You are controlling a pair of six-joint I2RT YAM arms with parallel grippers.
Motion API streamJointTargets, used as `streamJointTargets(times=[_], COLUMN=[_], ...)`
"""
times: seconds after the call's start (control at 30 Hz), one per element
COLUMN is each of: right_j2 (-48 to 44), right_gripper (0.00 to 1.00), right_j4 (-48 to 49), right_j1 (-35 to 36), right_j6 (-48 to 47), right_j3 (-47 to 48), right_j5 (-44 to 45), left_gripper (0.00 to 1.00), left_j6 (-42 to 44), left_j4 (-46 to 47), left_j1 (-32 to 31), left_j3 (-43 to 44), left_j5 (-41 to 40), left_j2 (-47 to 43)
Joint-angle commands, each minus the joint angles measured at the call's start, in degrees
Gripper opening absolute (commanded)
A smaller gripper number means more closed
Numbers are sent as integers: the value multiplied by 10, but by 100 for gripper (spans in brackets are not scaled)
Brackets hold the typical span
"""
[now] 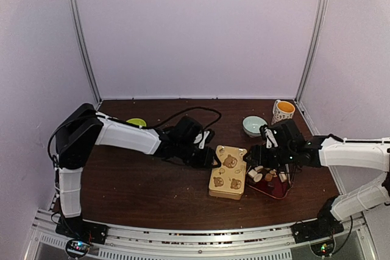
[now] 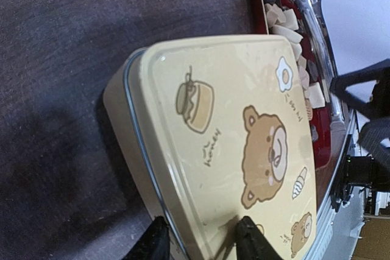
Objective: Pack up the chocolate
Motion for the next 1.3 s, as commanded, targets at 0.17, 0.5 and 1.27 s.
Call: streamJointTargets(times=[0.17, 0.5, 1.27], right_j2=[83, 240, 266], right_gripper=[70, 76, 58], right_j4=[-26, 23, 164], right_j1=[-46, -84, -99], right_j6=[-183, -253, -202], right_j3=[118, 204, 91], right_j5=[-47, -191, -391], left_gripper=[37, 37, 36], left_j6=[18, 18, 24], left_j4=[-46, -54, -69], left_j1=[4, 5, 6], left_j3=[16, 21, 22], left_j5=[-28, -25, -18], left_j2=[24, 26, 30])
